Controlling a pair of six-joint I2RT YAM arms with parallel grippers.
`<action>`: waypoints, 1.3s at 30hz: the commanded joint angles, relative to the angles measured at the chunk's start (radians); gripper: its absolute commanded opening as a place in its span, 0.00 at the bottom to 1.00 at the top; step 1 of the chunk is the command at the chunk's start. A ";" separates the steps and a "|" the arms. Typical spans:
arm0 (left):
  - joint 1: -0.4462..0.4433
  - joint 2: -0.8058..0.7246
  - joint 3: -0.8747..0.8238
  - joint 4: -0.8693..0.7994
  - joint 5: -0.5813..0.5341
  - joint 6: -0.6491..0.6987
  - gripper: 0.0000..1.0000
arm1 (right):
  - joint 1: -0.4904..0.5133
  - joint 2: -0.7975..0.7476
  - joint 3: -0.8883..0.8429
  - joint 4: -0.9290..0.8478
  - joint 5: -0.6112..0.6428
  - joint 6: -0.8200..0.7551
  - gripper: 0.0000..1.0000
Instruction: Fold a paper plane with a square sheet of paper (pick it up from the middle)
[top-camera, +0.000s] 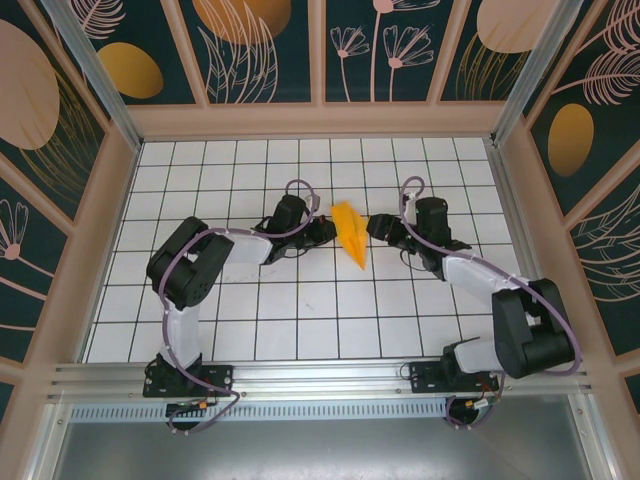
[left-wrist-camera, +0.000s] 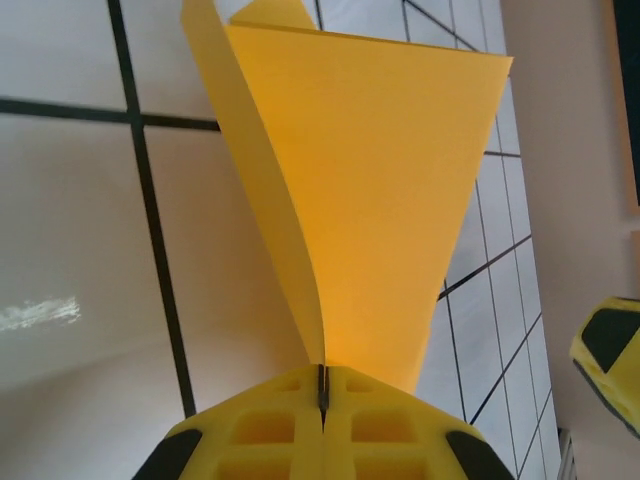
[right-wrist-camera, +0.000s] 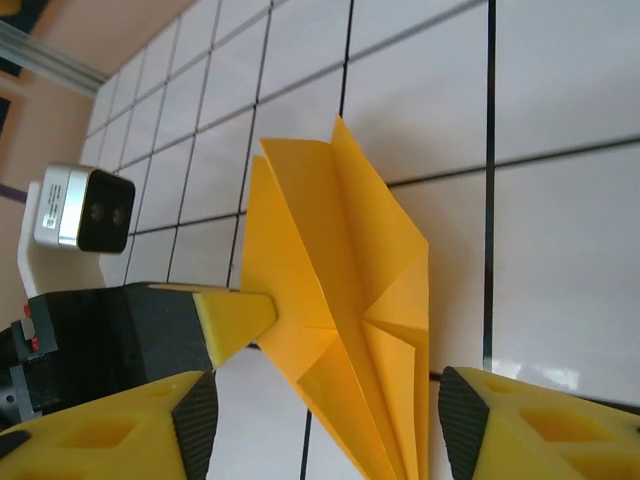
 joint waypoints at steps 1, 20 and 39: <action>0.010 0.011 0.014 0.058 0.053 -0.029 0.00 | 0.034 0.053 0.036 -0.071 -0.017 -0.018 0.60; 0.022 0.043 0.015 0.007 0.047 -0.037 0.00 | 0.112 0.240 0.158 -0.144 0.020 -0.072 0.48; 0.022 0.047 0.022 -0.011 0.046 -0.031 0.00 | 0.151 0.288 0.205 -0.196 0.024 -0.123 0.51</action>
